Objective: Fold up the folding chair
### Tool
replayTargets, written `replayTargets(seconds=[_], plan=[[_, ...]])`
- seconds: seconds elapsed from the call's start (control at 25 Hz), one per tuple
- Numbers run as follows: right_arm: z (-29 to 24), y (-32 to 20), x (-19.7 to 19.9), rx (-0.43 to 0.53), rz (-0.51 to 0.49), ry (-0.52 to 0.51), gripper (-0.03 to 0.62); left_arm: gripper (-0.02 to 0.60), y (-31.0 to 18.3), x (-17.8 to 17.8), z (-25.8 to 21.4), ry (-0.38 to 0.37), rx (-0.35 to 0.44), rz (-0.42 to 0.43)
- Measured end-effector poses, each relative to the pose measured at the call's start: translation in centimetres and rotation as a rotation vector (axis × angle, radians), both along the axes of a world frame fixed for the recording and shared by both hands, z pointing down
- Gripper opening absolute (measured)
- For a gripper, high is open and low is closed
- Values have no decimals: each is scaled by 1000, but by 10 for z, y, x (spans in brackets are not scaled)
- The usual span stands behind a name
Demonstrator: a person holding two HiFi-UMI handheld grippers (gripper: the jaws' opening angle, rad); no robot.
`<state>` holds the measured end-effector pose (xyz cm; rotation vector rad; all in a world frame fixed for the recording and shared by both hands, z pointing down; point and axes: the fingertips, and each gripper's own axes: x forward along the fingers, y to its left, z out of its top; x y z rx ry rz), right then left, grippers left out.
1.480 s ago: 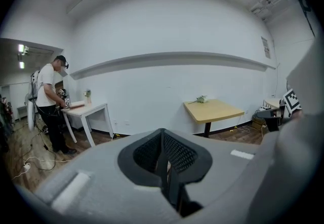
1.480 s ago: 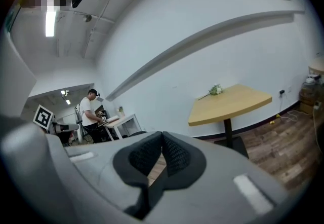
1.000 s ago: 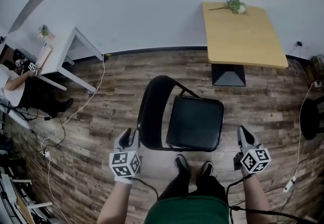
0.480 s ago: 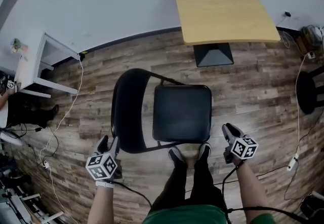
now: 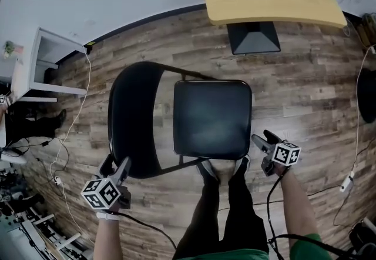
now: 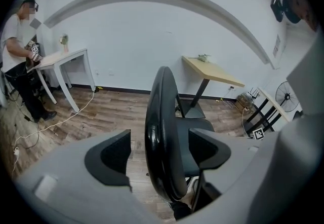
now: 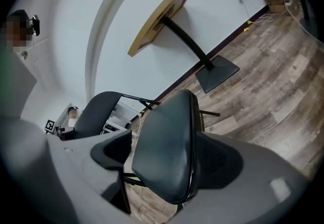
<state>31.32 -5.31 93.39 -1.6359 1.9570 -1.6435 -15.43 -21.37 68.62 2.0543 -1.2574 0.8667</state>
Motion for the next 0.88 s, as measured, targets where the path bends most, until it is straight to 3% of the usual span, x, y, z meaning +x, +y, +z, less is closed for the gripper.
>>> replayTargets(seconds=[0.16, 0.36, 0.44, 0.52, 0.6, 0.68, 0.88], plan=[[51, -8, -19, -42, -60, -58, 390, 347, 5, -1, 14, -19, -38, 10], [106, -8, -23, -99, -77, -101, 390, 330, 4, 15, 25, -35, -31, 18], [123, -11, -25, -89, -83, -118, 390, 324, 3, 14, 25, -43, -15, -5], [136, -18, -25, -65, -72, -154, 390, 274, -3, 9, 24, -65, 12, -34], [144, -25, -27, -41, -61, -239, 402, 230, -7, 7, 24, -83, 31, -57], [144, -32, -35, -10, -66, -359, 413, 226, -8, 7, 24, -89, 37, -60], [144, -46, -52, 40, -203, -456, 413, 222, -9, 13, 22, -97, 54, -46]])
